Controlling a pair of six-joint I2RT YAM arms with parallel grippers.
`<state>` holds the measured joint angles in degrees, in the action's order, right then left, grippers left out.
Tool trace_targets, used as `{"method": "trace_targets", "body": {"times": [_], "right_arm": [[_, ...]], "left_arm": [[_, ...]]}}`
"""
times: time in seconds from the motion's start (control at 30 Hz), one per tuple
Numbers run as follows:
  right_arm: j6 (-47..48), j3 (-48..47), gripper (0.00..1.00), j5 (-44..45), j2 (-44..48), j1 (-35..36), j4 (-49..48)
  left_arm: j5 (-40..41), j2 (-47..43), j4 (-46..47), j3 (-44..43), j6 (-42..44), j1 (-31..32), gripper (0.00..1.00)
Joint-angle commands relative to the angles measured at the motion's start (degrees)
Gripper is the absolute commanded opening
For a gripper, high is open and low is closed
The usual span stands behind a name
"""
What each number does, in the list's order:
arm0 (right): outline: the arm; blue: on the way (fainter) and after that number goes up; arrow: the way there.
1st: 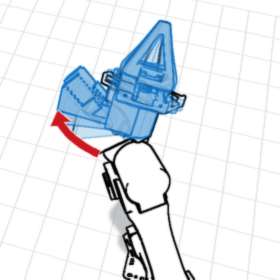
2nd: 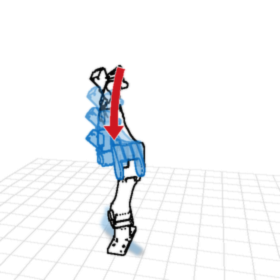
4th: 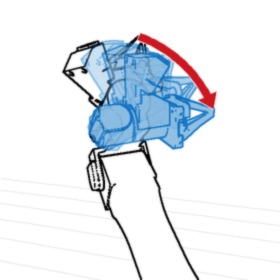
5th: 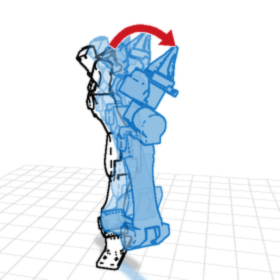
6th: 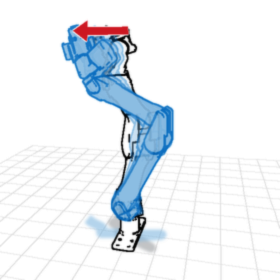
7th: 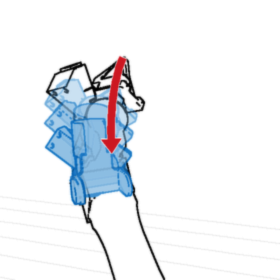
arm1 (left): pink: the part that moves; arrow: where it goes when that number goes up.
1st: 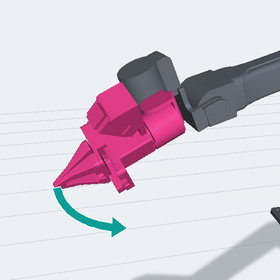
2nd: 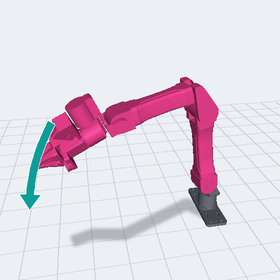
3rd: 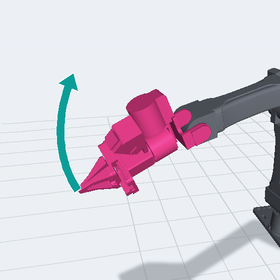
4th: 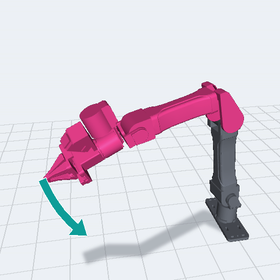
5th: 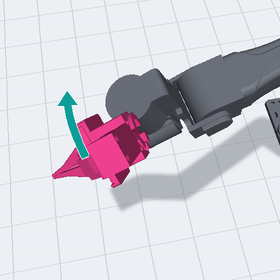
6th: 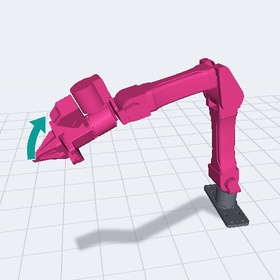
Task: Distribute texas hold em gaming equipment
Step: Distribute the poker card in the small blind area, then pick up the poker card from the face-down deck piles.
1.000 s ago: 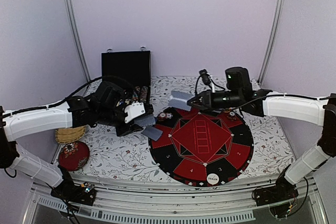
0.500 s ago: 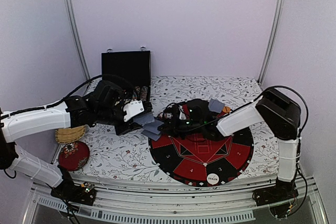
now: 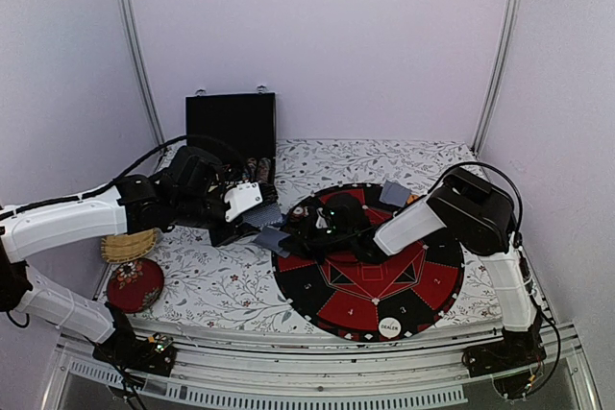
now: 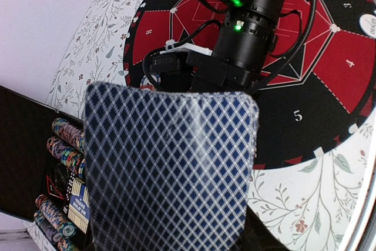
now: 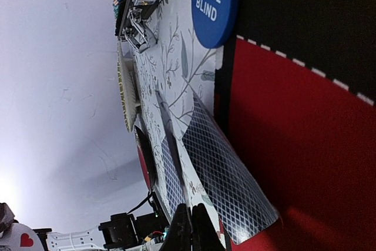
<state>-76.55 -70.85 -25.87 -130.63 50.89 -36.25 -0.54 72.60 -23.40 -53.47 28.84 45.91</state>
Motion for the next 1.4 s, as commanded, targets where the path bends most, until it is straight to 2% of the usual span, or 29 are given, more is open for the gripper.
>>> {"method": "trace_targets", "body": {"times": [0.0,0.23,0.33,0.47,0.63,0.87,0.93,0.97,1.0,1.03,1.13,1.23,1.37], "right_arm": [[-1.60,-0.92,0.02,-1.39,-0.96,0.43,-0.58],[-3.44,-0.85,0.04,-1.40,-1.90,0.77,-0.84],[-4.50,-0.93,0.11,-1.52,-2.23,0.73,-0.94],[-4.24,0.53,0.24,0.00,0.00,0.72,-0.46],[-3.40,2.81,0.33,-0.50,3.77,1.10,-0.22],[-3.35,9.26,0.58,0.12,10.11,1.32,-1.06],[-1.39,10.60,0.69,1.07,12.44,1.34,-0.55],[-0.28,10.98,0.78,1.64,13.79,1.26,0.36],[1.81,11.14,0.96,2.65,15.20,1.26,1.83],[3.88,11.08,1.00,3.71,16.89,1.23,3.77],[16.61,10.43,0.99,10.17,24.05,1.31,14.64],[29.49,12.36,0.99,22.20,32.79,1.35,22.93],[49.07,15.16,0.99,39.30,43.36,1.36,26.96]], "left_arm": [[0.06,-1.41,1.07,-0.95,-0.09,0.22,0.49],[-0.06,-1.23,1.06,-0.87,-0.02,0.19,0.49],[-0.02,-1.23,1.06,-0.80,0.03,0.20,0.49],[-0.12,-1.23,1.07,-0.76,0.08,0.17,0.49],[-0.34,-1.27,1.01,-0.76,0.16,0.17,0.49],[-0.42,-1.32,0.99,-0.71,0.30,0.16,0.49],[-0.50,-1.36,0.90,-0.75,0.25,0.15,0.49],[-0.51,-1.40,0.90,-0.76,0.25,0.19,0.49],[-0.52,-1.47,0.90,-0.71,0.25,0.16,0.49],[-0.55,-1.56,0.90,-0.71,0.30,0.16,0.49],[-0.75,-1.75,0.79,-0.71,0.38,0.18,0.49],[-1.00,-1.91,0.81,-0.67,0.47,0.23,0.49],[-1.57,-2.00,0.81,-0.63,0.68,0.15,0.48]]}}
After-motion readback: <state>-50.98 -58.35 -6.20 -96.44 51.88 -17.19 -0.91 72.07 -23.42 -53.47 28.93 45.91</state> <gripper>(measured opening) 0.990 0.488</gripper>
